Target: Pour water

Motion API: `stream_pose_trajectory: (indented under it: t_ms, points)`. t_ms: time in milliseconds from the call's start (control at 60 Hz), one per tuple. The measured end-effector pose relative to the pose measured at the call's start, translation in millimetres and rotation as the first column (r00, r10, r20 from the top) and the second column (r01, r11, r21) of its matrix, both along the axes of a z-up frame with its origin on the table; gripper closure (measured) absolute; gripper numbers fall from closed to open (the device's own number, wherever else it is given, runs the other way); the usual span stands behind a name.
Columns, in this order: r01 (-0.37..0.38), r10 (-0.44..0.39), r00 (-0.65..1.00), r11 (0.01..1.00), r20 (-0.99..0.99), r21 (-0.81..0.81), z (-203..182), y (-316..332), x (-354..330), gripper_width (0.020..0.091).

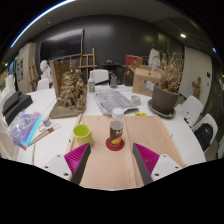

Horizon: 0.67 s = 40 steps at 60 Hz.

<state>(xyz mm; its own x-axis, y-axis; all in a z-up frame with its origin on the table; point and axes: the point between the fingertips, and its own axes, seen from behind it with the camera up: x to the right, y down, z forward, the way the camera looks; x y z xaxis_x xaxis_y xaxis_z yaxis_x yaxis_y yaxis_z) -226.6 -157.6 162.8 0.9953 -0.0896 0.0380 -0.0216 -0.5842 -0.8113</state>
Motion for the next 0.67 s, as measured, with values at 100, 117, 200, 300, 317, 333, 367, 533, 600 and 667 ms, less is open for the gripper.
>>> stream_pose_trajectory:
  t_ms: [100, 117, 200, 300, 317, 333, 367, 533, 600, 667]
  points:
    - [-0.005, 0.005, 1.000, 1.000, 0.024, 0.004, 23, -33, -20, 0.0245]
    - [-0.005, 0.005, 1.000, 1.000, 0.026, 0.001, 26, -37, -22, 0.0244]
    - [-0.008, 0.008, 0.999, 1.000, 0.040, 0.009, 36, -54, -33, 0.0249]
    - [0.003, -0.005, 0.998, 1.000, 0.070, 0.029, 46, -63, -36, 0.0245]
    - [0.002, -0.004, 0.997, 1.000, 0.080, 0.030, 47, -64, -36, 0.0245]
    - [-0.001, -0.002, 0.996, 1.000, 0.090, 0.029, 47, -65, -36, 0.0247]
    - [-0.003, 0.000, 0.995, 1.000, 0.100, 0.025, 47, -67, -37, 0.0250]
    - [0.008, -0.008, 0.998, 1.000, 0.056, 0.005, 41, -71, -43, 0.0245]
    - [0.003, -0.003, 0.999, 1.000, 0.055, 0.000, 40, -71, -44, 0.0245]
    - [0.010, -0.011, 0.999, 1.000, 0.048, 0.009, 42, -68, -43, 0.0248]
